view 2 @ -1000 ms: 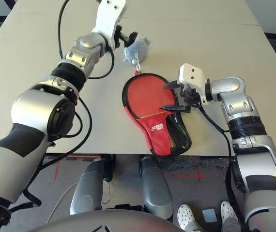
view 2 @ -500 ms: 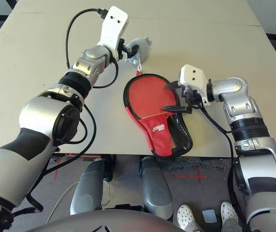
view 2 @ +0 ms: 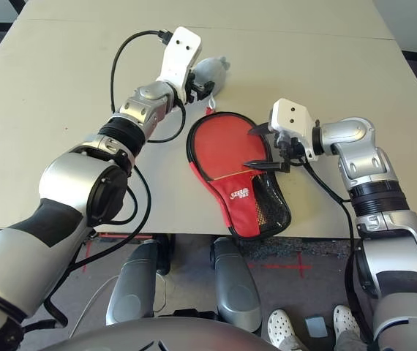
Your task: Store the ping-pong paddle in its case and zip it.
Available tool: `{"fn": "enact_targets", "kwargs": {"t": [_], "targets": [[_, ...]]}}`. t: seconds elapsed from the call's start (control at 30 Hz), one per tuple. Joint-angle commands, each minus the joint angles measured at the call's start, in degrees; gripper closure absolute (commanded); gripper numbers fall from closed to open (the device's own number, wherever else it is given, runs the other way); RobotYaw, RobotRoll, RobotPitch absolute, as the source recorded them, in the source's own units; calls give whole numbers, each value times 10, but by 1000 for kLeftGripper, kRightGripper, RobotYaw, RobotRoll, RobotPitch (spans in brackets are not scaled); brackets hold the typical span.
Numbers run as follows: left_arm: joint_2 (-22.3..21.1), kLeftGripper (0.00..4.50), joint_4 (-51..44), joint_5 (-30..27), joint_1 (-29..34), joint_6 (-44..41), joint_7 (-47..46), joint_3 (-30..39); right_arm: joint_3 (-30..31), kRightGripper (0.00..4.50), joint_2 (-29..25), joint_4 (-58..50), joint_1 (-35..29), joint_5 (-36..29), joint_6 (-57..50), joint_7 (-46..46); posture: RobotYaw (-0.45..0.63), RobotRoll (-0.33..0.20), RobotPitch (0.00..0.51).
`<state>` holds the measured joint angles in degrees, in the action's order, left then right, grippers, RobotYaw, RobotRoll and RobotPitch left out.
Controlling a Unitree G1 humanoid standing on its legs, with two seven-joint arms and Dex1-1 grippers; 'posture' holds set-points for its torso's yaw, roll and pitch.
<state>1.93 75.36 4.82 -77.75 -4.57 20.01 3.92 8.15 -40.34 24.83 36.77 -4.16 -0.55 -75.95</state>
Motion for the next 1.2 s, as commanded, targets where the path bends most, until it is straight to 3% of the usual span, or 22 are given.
{"fn": "enact_targets", "kwargs": {"t": [0.03, 0.13, 0.17, 0.57, 1.0, 1.1, 1.2], "targets": [[23, 3330, 2, -2, -12, 1, 23, -5, 68, 0, 7, 42, -63, 56, -23, 0, -131, 0, 302], [39, 4412, -1, 1, -19, 1, 37, -10, 68, 0, 8, 42, -64, 56, -23, 2, -133, 0, 301], [44, 4462, -2, 1, -22, 1, 42, -12, 68, 0, 8, 42, -64, 56, -23, 2, -133, 0, 301], [124, 4462, -13, -6, -65, 2, 92, -31, 69, 0, 10, 41, -69, 54, -22, 9, -143, 0, 300], [179, 4462, -14, 6, -40, -4, 139, -87, 68, 0, 10, 29, -80, 51, -28, 20, -163, 0, 298], [170, 3717, -14, 2, -40, -3, 135, -90, 68, 0, 10, 27, -81, 50, -29, 22, -159, 0, 298], [158, 2601, -15, -6, -46, -3, 131, -85, 69, 0, 10, 27, -82, 50, -29, 23, -155, 0, 297]]}}
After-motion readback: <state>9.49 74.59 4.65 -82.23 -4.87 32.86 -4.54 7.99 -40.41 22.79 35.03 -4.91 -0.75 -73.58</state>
